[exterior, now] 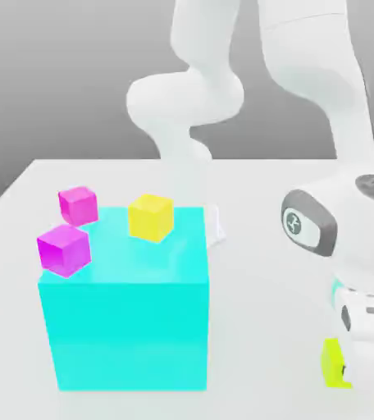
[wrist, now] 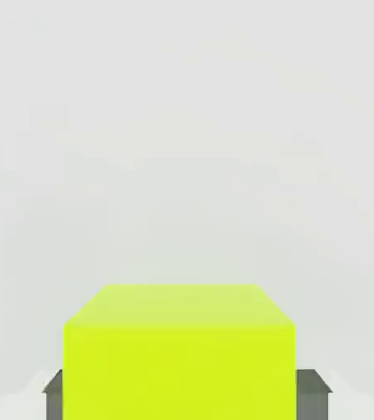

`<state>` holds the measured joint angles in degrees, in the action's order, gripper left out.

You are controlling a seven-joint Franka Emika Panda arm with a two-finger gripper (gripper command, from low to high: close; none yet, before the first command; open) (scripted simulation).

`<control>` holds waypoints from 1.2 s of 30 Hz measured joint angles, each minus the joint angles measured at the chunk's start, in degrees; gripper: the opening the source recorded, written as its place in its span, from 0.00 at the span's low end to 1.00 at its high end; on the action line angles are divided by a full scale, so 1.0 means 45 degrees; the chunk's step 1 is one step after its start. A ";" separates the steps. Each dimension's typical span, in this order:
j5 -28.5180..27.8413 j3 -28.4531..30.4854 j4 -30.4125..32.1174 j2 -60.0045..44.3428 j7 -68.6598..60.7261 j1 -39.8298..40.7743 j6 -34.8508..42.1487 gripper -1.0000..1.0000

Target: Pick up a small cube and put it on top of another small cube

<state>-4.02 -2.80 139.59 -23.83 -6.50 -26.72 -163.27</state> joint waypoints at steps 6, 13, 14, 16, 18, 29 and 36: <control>0.0233 -0.0179 0.0291 0.1457 -0.0186 0.0124 0.1166 0.00; 0.2051 0.0582 -0.0457 0.4038 0.1013 0.1679 0.3596 0.00; 0.2122 0.0822 -0.0529 0.4420 0.1422 0.2174 0.4024 0.00; 0.2180 0.1142 -0.0667 0.5184 0.2304 0.3038 0.4881 0.00; 0.2177 0.1494 -0.0802 0.5945 0.3229 0.3808 0.5737 0.00; 0.0478 0.3181 -0.0838 0.9678 0.8729 0.7690 1.0093 0.00; 0.0069 0.3317 0.0587 0.8925 0.9038 0.8056 0.8240 1.00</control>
<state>-3.71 12.13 142.24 16.34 34.17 9.53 -126.19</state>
